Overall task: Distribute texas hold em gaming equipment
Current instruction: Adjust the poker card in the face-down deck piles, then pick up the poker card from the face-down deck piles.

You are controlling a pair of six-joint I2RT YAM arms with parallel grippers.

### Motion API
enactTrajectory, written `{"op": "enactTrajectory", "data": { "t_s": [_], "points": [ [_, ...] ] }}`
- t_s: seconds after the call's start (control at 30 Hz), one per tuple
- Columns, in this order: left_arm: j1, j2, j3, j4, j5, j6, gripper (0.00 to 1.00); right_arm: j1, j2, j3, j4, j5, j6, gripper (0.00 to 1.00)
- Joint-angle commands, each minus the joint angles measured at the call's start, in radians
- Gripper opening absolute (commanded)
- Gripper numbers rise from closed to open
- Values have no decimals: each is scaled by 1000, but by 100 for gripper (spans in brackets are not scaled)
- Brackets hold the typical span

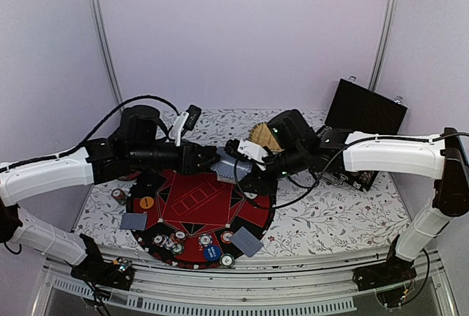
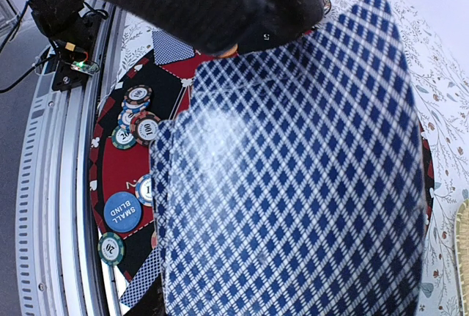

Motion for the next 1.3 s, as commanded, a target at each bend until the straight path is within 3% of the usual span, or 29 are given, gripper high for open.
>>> {"op": "enactTrajectory", "data": {
  "t_s": [0.0,0.1,0.47,0.67,0.77,0.87,1.0,1.13,1.27],
  "points": [
    [6,1,-14,14,26,6,31,9,-20,0,24,1,-8,44],
    [6,7,-8,12,48,10,25,9,-21,-1,24,1,-8,44],
    [7,32,-1,8,51,25,22,8,-21,-3,23,2,-10,44],
    [16,21,25,-46,-16,61,33,9,-26,-6,17,5,-14,44],
    [19,25,20,-31,-4,62,45,9,-26,-4,13,7,-17,44],
    [20,60,34,-33,41,63,46,9,-28,-4,13,9,-20,44],
    [19,92,59,-47,80,65,34,8,-25,-2,9,9,-23,44],
    [20,60,56,-47,85,68,9,9,-30,-5,9,17,-28,44],
    [20,20,36,-41,88,67,3,9,-31,-13,15,28,-33,44]
  ]
}}
